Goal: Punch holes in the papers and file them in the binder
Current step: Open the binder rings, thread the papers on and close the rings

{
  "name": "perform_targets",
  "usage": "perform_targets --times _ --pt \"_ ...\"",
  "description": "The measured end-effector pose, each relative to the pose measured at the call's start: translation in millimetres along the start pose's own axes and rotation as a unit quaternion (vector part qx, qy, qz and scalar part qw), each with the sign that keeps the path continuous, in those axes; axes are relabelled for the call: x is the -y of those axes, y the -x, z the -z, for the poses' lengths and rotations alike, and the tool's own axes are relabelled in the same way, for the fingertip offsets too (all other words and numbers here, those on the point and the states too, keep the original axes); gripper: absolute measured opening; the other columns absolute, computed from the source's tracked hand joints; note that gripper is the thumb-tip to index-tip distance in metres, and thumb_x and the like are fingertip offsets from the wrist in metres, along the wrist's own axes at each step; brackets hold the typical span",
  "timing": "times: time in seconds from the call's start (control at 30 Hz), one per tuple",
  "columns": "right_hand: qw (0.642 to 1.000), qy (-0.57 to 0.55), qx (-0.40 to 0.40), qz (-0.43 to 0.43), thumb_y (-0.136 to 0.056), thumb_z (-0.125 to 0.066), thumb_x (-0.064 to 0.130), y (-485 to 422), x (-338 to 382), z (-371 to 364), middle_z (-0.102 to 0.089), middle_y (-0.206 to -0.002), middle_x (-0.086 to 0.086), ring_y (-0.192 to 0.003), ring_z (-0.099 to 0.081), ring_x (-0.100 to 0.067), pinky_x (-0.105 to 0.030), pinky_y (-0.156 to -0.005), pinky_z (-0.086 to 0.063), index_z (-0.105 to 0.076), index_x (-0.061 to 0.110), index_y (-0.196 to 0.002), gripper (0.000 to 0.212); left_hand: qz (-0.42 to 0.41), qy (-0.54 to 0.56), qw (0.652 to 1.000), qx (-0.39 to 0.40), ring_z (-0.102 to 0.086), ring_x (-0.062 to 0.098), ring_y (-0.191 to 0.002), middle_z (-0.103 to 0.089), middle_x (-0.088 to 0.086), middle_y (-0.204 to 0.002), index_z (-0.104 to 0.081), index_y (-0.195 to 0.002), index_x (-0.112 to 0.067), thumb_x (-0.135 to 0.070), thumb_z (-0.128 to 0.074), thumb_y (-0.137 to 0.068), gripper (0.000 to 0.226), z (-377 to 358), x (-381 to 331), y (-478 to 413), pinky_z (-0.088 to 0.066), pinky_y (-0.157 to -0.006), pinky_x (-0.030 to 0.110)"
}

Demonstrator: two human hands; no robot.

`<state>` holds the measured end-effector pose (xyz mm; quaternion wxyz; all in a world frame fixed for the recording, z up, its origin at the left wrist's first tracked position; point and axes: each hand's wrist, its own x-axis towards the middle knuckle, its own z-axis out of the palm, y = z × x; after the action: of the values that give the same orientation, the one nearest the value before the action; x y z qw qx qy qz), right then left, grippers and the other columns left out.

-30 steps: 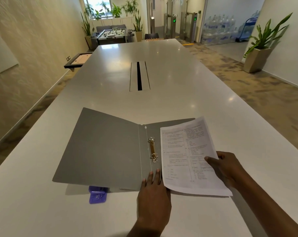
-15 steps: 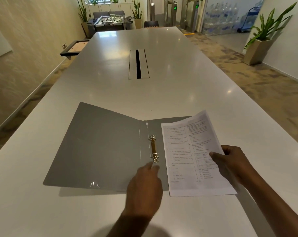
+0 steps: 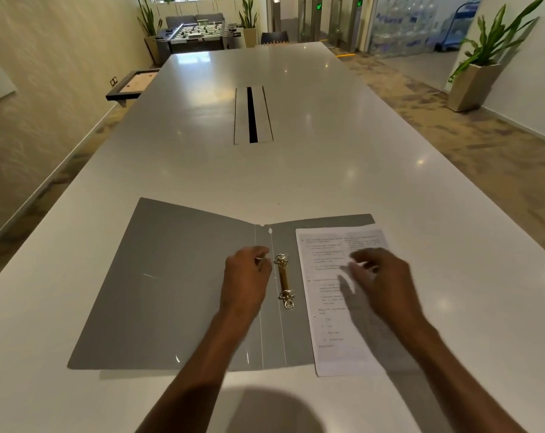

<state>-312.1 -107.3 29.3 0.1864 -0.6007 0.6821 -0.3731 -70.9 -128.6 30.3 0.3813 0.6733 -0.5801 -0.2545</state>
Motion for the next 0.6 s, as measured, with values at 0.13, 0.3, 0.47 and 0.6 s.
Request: perform_targets --times 0.13,0.3,0.47,0.6 --pt "0.995 -0.044 0.054 0.068 -0.095 -0.072 0.019 -5.5 40.1 -65.8 -0.072 -0.100 0.005 -0.083 -0.063 0.002 -0.010 -0.077 -0.051 -0.076 0.015 -0.112 0.018 -0.030 -0.007 0.999 0.023 -0.071 0.005 -0.075 -0.079 0.001 -0.090 -0.083 -0.099 -0.016 -0.017 -0.071 -0.099 0.012 -19.5 7.7 -10.0 -0.065 -0.076 0.031" --pt "0.994 0.019 0.043 0.101 -0.098 -0.067 0.020 -16.2 49.2 -104.0 -0.072 -0.103 -0.002 -0.095 -0.062 -0.015 -0.031 -0.083 -0.053 -0.077 0.018 -0.107 0.014 -0.075 -0.056 0.995 0.033 -0.070 0.006 -0.079 -0.077 -0.001 -0.092 -0.084 -0.101 -0.017 -0.020 -0.067 -0.101 0.016 -29.2 15.9 -18.0 -0.057 -0.073 0.016" --pt "0.986 0.087 0.017 0.143 -0.088 -0.075 0.009 -14.7 50.2 -107.4 -0.073 -0.091 -0.001 -0.086 -0.061 -0.020 -0.037 -0.076 -0.051 -0.078 0.019 -0.095 0.012 -0.094 -0.106 0.990 0.018 -0.054 0.003 -0.071 -0.064 -0.005 -0.079 -0.077 -0.083 -0.019 -0.022 -0.062 -0.104 0.026 -37.2 26.9 -20.3 -0.037 -0.064 0.012" --pt "0.980 0.113 -0.002 0.161 -0.082 -0.083 0.011 -13.1 44.5 -112.5 -0.074 -0.089 0.001 -0.085 -0.062 -0.020 -0.038 -0.079 -0.049 -0.076 0.020 -0.091 0.014 -0.126 -0.143 0.982 0.005 -0.058 0.010 -0.075 -0.065 0.002 -0.087 -0.078 -0.090 -0.014 -0.018 -0.064 -0.103 0.020 -42.1 30.3 -19.4 -0.035 -0.064 0.008"
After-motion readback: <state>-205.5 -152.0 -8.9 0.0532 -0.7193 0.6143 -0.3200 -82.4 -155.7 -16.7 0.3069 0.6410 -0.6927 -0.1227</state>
